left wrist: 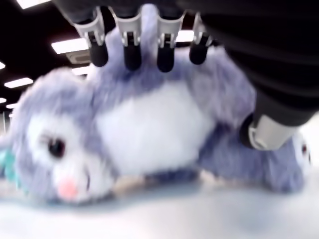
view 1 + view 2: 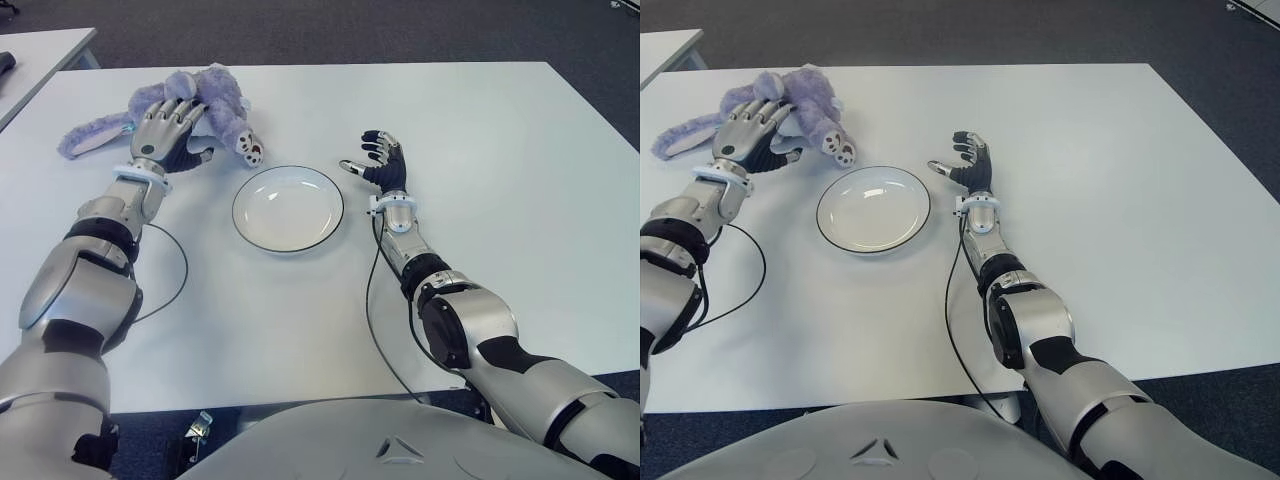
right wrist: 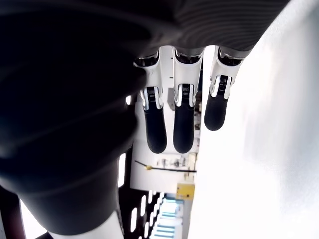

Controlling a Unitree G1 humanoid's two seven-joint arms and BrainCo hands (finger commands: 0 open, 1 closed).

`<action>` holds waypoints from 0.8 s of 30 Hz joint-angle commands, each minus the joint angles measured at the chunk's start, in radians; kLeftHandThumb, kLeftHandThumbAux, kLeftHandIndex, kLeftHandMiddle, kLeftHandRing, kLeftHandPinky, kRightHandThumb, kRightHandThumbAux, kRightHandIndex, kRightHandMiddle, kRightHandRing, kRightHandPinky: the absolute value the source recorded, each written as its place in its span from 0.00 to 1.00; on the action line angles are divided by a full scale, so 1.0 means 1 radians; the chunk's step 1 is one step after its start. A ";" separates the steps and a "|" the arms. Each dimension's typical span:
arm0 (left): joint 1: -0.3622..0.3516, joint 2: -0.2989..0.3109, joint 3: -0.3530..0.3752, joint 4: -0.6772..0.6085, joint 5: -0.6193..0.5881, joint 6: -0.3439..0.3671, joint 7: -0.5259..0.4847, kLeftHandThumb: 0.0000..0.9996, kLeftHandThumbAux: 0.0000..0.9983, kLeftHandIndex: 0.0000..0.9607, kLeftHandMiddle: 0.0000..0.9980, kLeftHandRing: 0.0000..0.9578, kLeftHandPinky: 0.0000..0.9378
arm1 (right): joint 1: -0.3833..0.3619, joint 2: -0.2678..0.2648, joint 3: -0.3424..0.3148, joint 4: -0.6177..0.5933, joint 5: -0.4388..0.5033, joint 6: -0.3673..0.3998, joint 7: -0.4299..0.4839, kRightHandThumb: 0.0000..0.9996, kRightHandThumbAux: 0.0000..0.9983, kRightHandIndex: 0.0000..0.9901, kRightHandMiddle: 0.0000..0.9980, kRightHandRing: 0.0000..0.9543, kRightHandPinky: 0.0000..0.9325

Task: Put the doll into the plate.

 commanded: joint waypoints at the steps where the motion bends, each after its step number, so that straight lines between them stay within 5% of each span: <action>1: -0.029 0.015 0.012 -0.004 -0.001 0.001 -0.021 0.34 0.48 0.00 0.10 0.09 0.01 | 0.216 0.071 -0.008 0.119 -0.003 0.053 0.013 0.00 0.96 0.28 0.29 0.29 0.25; 24: -0.022 0.041 0.031 -0.022 -0.001 -0.010 0.003 0.36 0.46 0.00 0.11 0.11 0.02 | 0.213 0.070 -0.009 0.119 -0.006 0.061 0.015 0.01 0.96 0.28 0.30 0.29 0.24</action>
